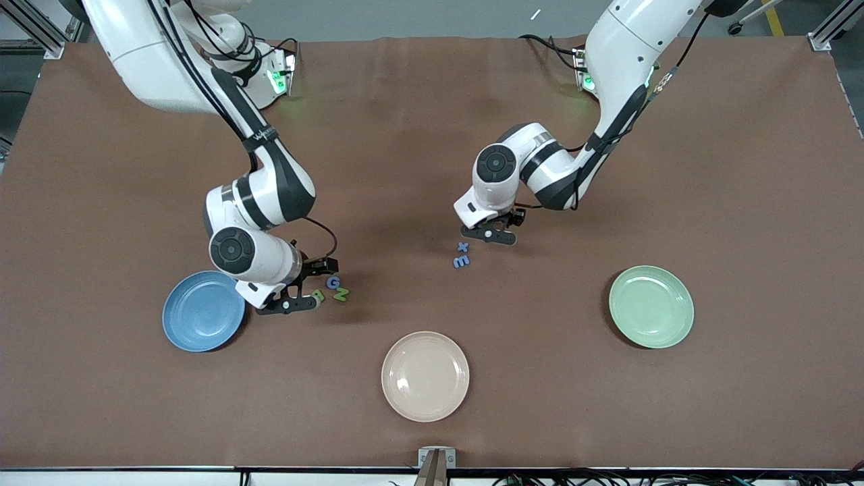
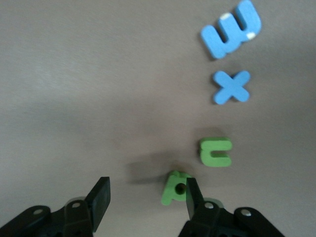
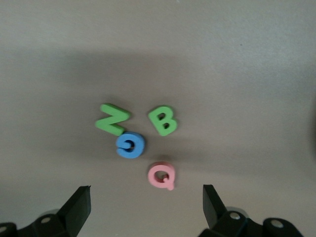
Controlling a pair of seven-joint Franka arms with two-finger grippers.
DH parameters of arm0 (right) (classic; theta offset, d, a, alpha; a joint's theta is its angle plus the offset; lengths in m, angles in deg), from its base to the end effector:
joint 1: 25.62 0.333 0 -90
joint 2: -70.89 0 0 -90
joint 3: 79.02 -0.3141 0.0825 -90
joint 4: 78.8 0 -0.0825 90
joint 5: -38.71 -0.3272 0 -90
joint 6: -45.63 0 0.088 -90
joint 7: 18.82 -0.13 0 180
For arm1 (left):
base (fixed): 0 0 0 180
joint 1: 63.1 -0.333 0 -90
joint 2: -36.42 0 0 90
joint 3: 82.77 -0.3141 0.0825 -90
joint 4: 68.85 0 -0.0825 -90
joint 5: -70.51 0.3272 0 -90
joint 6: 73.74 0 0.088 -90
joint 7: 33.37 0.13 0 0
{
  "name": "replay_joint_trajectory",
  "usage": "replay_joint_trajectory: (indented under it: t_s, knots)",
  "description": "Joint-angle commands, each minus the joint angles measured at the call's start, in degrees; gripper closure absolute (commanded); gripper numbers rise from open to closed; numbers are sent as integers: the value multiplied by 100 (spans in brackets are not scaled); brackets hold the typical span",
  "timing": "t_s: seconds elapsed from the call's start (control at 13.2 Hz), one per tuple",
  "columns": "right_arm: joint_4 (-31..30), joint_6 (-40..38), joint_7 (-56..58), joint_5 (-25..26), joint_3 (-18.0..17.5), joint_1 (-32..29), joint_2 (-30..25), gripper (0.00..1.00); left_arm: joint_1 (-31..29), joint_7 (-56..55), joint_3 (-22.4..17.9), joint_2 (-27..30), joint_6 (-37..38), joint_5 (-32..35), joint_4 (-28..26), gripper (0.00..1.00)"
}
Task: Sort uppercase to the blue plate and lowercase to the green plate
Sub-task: 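Grasp the pink Q with the right gripper while the left gripper grasps green p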
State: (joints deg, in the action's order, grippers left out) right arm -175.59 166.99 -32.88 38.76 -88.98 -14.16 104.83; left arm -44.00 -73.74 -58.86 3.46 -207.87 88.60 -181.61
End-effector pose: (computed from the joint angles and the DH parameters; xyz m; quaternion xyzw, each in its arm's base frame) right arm 0.5734 0.2135 0.2586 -0.9944 -0.0534 0.0886 0.0231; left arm 0.4201 -0.3701 0.2069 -0.9907 0.1189 0.0549 0.0378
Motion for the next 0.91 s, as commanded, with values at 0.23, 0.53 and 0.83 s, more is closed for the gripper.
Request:
replay_joint_trajectory:
  t_s: [0.23,0.53,0.83]
  knots:
    - [-183,133,-132,522,-6,-21,68,0,-116,38,211,-114,-113,45,-19,32]
    - [-673,649,-132,531,-6,-65,139,0,-108,64,273,-299,-465,45,-27,35]
    - [-816,811,-141,522,-14,-48,148,1,-108,284,273,-273,-413,54,-45,63]
